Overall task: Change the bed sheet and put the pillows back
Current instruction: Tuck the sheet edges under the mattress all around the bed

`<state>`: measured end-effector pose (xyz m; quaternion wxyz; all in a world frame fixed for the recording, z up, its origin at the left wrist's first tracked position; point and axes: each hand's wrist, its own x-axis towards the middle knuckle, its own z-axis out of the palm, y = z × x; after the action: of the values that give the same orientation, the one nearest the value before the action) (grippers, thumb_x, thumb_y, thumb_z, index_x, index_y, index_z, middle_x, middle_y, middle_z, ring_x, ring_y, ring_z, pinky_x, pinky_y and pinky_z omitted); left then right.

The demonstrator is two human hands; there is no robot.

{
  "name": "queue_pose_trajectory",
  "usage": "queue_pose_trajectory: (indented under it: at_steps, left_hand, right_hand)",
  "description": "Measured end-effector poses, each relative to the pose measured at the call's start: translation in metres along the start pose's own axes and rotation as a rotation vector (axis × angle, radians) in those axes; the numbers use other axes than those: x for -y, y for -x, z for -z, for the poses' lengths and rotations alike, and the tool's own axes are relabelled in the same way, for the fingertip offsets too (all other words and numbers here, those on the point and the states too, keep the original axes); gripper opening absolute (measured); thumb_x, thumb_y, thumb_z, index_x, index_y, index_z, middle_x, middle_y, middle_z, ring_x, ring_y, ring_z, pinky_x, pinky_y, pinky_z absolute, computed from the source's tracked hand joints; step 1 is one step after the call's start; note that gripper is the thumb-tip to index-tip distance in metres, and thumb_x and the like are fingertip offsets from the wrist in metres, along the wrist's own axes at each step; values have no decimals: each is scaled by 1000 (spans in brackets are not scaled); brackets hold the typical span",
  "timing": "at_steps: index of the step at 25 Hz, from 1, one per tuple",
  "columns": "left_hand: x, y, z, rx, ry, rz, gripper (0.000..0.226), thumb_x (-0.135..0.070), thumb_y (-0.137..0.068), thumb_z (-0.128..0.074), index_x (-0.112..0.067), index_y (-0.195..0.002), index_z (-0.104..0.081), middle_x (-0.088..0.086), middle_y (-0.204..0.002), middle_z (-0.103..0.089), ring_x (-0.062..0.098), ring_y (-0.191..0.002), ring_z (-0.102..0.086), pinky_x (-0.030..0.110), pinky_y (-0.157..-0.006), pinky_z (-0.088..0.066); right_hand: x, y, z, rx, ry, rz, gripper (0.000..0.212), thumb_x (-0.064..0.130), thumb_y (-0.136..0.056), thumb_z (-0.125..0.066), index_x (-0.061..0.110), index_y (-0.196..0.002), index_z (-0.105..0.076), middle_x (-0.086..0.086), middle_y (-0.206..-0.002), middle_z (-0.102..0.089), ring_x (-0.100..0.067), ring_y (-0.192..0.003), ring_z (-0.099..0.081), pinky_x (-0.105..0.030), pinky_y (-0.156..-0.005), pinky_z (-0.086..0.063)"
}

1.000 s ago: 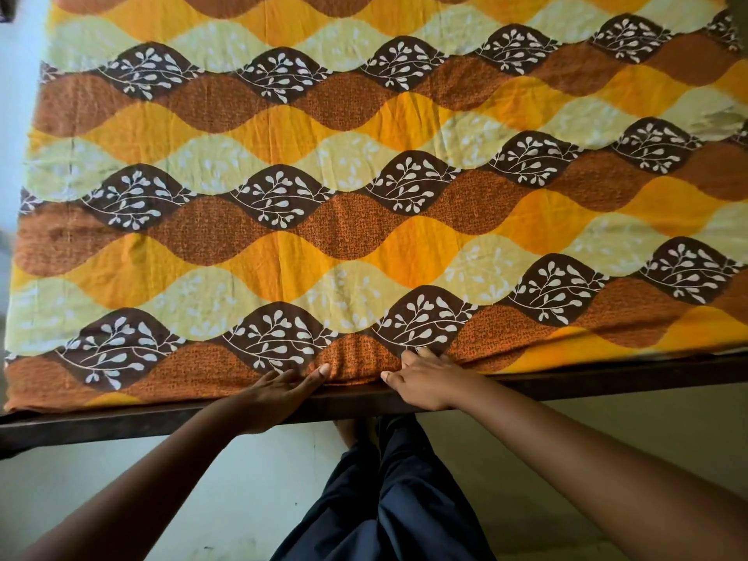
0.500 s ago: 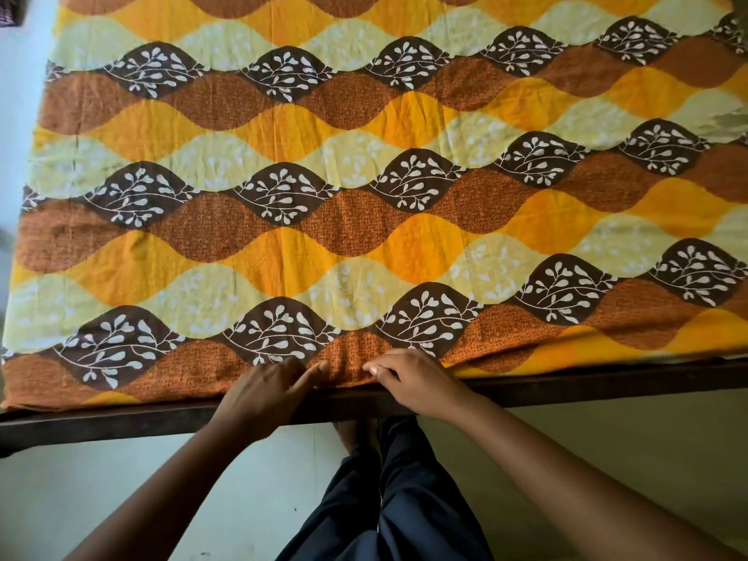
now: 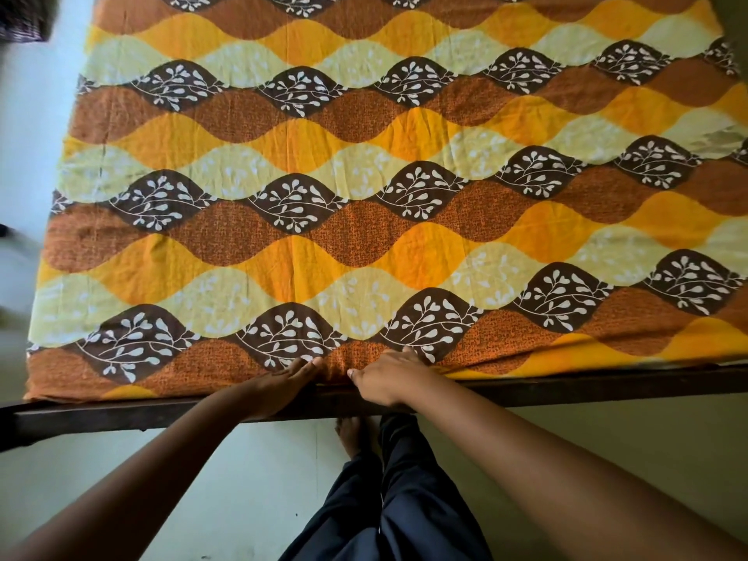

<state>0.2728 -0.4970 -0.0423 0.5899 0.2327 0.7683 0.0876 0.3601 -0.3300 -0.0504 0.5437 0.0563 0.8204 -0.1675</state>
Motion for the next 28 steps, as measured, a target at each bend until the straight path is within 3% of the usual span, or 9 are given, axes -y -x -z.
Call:
queue_pose_trajectory:
  at_steps: [3, 6, 8, 11, 15, 18, 20, 24, 28]
  left_hand:
    - [0, 3, -2, -37, -160, -11, 81, -70, -85, -28, -6, -130, -45, 16, -128, -51, 31, -117, -50, 32, -94, -40]
    - [-16, 22, -22, -346, -281, -180, 27, -24, -99, -40, -10, -111, -60, 2, -93, -63, 11, -78, -63, 14, -58, -44]
    - [-28, 29, -42, -489, -236, -257, 24, -24, -97, -45, -17, -111, -63, -2, -97, -67, 6, -77, -61, 10, -56, -41]
    - [-62, 20, -60, -555, -173, -349, 27, -32, -97, -44, -22, -116, -60, -3, -112, -65, 14, -100, -61, 19, -76, -44]
    - [-125, -9, -76, -584, -169, -408, 34, -33, -98, -40, -23, -127, -54, -4, -127, -57, 15, -116, -51, 27, -94, -41]
    - [-158, -25, -84, -577, -208, -434, 34, -33, -98, -38, -24, -127, -54, -3, -127, -57, 16, -115, -50, 28, -89, -40]
    - [-200, -43, -94, -588, -212, -463, 34, -32, -98, -38, -25, -129, -52, -2, -128, -56, 17, -116, -49, 27, -88, -39]
    - [-293, -85, -119, -528, -224, -471, 35, -30, -96, -47, -25, -130, -51, -3, -132, -51, 14, -118, -47, 22, -84, -39]
    - [-339, -119, -137, -519, -507, -481, 37, -29, -95, -48, -19, -131, -50, 1, -132, -48, 19, -119, -44, 31, -86, -44]
  right_hand:
    - [-23, 11, 0, -29, -280, 164, 43, 31, -103, -25, 13, -137, -44, -11, -146, -40, -28, -128, -42, -41, -106, -32]
    - [-57, 33, -13, -239, -884, 209, 28, 16, -98, -43, 17, -119, -61, -7, -121, -64, -10, -83, -61, -17, -71, -46]
    - [-70, 40, -20, -400, -1036, 168, 25, 12, -97, -44, 17, -112, -64, -6, -110, -69, -8, -85, -63, -12, -71, -46]
    - [-84, 49, -29, -580, -1017, 125, 23, 14, -97, -45, 24, -106, -64, 0, -101, -69, -5, -82, -62, -16, -70, -46]
    - [-134, 78, -41, -718, -896, 73, 24, 16, -96, -49, 24, -112, -64, 12, -99, -67, -14, -81, -67, -38, -72, -57]
    - [-178, 102, -47, -799, -752, 41, 24, 13, -92, -56, 23, -112, -64, 14, -97, -62, 9, -68, -59, -6, -56, -45]
    - [-238, 122, -56, -851, -659, -8, 26, 12, -87, -63, 22, -111, -66, 12, -100, -60, 6, -76, -58, -2, -59, -43]
    - [-373, 159, -77, -820, -329, -41, 37, 9, -69, -80, 19, -103, -70, 3, -103, -64, -10, -92, -61, -17, -74, -46]
    - [-448, 164, -82, -755, 43, 96, 52, 18, -41, -94, 20, -89, -73, 3, -88, -71, -14, -77, -70, -20, -61, -54]
